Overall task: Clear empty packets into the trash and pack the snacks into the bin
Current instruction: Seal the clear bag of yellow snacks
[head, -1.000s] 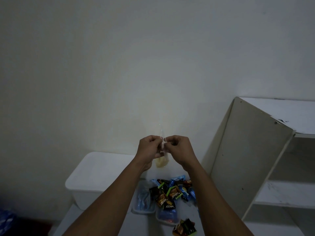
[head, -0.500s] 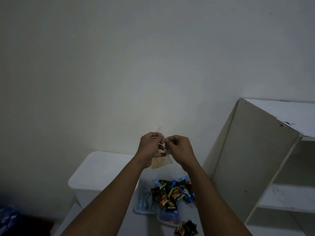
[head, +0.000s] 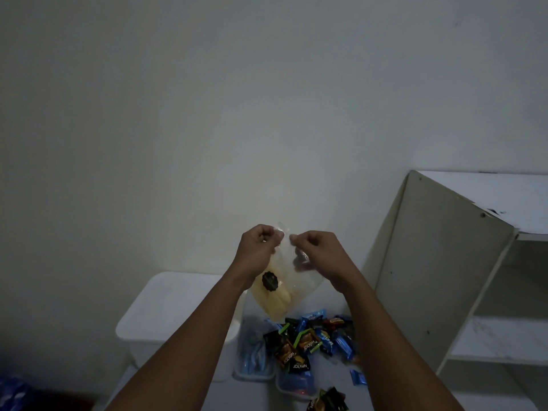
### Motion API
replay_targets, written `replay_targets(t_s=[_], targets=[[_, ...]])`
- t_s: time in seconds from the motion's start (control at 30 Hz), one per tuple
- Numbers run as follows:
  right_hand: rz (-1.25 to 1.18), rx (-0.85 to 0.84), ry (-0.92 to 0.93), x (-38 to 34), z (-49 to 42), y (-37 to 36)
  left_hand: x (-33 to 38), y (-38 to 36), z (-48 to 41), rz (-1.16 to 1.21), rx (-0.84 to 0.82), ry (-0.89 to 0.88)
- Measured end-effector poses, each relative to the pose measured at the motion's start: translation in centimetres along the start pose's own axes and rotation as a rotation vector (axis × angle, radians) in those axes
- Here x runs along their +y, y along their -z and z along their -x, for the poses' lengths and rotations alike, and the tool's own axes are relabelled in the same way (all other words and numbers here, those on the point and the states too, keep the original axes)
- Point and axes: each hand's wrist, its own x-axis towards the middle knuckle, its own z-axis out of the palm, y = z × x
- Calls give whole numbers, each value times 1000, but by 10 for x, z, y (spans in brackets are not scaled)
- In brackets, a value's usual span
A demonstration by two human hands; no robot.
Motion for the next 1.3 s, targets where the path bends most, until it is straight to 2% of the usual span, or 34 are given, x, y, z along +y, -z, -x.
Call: replay_targets(t_s=[0.07,0.33,0.7,0.8,0.9,0.97,1.07,1.3], targets=[[123,25,59,0,0,1,1,-2,2,19,-25,-5],[301,60,121,-3,-5,7,4,-7,6,18,-58,-44],[306,46,169,-13,1,3,9,-10,10,45,-27,-89],[203,63,139,-14,5,7,8,-9,6,121,86,-61],[-139,148,21,-9,9,14,9,-2,2,281,195,-4],[-285,201,-25,-7,12,10,10,0,3,341,136,38],[-349,244,-25,-6,13,4,15,-3,10,341,7,112],[-343,243,13,-12,14,1,25,-4,12,306,-19,76]])
